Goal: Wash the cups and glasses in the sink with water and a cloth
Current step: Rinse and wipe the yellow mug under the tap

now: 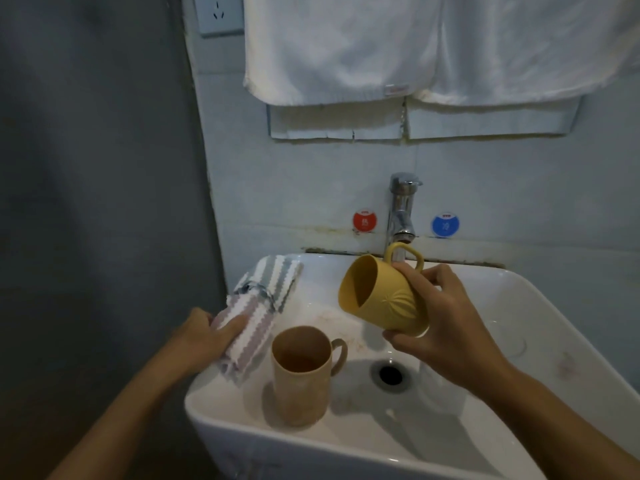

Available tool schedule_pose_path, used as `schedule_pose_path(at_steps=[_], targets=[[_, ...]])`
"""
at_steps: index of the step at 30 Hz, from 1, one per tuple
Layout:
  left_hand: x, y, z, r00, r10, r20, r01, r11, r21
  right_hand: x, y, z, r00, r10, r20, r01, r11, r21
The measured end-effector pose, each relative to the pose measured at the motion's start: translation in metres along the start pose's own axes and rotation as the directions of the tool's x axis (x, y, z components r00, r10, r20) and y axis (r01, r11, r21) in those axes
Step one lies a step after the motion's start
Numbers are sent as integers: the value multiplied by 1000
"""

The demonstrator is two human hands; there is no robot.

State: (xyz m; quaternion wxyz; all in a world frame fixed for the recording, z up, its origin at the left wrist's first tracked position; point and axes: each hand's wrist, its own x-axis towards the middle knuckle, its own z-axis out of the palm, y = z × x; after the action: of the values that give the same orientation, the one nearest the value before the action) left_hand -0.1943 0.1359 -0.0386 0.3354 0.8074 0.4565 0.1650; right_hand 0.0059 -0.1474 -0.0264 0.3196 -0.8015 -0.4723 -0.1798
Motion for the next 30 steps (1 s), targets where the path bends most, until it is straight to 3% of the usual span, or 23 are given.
schedule_pose_path(at_steps=[7, 9, 11, 13, 17, 25, 30], targets=[[-35, 14, -4, 983, 119, -140, -102, 988, 118, -3, 0, -2, 1000, -1, -2, 1, 1000, 30], [-54, 30, 0, 905, 246, -348, -182, 962, 206, -5, -3, -7, 1000, 20, -11, -19, 997, 73], [-82, 59, 9, 778, 398, -486, -380, 914, 141, -8, -4, -14, 997, 69, -37, -63, 990, 126], [-109, 93, 28, 744, 507, -435, -544, 838, 46, -13, 1, -26, 989, 128, -71, -113, 977, 181], [-138, 158, 88, 720, 666, -196, -686, 725, -57, -37, 32, -66, 953, 236, -188, -194, 957, 217], [-166, 273, 217, 647, 762, 19, -734, 630, -254, -111, 115, -186, 807, 423, -412, -410, 904, 124], [-167, 316, 280, 616, 786, 49, -742, 600, -299, -133, 154, -236, 731, 474, -491, -472, 871, 139]])
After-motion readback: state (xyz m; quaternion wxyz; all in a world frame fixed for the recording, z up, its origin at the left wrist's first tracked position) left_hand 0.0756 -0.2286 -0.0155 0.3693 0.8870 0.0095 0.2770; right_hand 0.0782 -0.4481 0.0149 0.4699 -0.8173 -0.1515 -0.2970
